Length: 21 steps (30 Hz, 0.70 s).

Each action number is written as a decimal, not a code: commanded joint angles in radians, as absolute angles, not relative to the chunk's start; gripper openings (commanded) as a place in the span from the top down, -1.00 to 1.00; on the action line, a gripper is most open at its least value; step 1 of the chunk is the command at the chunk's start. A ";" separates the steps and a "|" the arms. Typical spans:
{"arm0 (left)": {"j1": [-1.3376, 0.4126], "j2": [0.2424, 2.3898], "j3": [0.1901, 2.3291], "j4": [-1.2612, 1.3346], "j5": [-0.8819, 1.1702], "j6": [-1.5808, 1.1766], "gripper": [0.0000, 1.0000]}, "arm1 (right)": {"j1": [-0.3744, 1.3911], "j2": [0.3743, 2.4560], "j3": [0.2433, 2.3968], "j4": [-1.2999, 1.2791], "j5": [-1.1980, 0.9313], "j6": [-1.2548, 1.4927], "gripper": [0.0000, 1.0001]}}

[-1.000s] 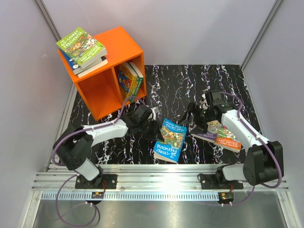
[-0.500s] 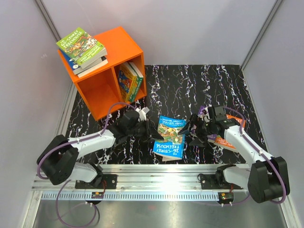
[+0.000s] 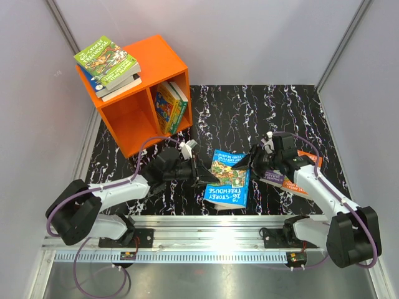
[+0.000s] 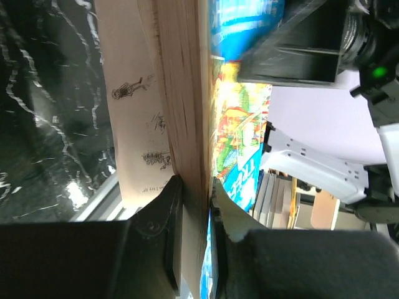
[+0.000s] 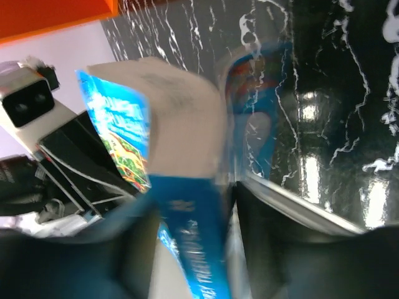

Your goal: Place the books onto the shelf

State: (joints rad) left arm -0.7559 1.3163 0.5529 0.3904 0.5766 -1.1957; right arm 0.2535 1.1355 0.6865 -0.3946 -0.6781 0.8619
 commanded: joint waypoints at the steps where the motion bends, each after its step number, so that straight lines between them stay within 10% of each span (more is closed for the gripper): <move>1: -0.784 1.278 0.604 0.523 0.627 -1.210 1.00 | 0.287 1.155 0.727 -0.328 -0.718 0.888 0.15; 6: -0.810 1.221 0.690 0.211 0.537 -1.057 0.89 | 0.310 1.196 0.819 -0.322 -0.732 0.871 1.00; 7: -0.810 1.200 0.705 0.145 0.503 -1.031 0.70 | 0.310 1.216 0.845 -0.328 -0.733 0.865 1.00; 8: -0.810 1.175 0.724 -0.023 0.412 -0.973 0.00 | 0.310 1.227 0.907 -0.337 -0.735 0.850 1.00; 12: -0.808 0.993 0.820 -0.406 0.160 -0.864 -0.97 | 0.314 1.334 1.096 -0.364 -0.716 0.848 1.00; 21: -0.805 0.576 0.916 -0.966 -0.182 -0.891 -0.97 | 0.448 1.661 1.576 -0.302 -0.593 0.874 1.00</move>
State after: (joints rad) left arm -0.8055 0.6716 0.8829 -0.7120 -0.0208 -0.8944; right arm 0.3622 1.5692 1.4105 -0.3649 -0.6426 0.8627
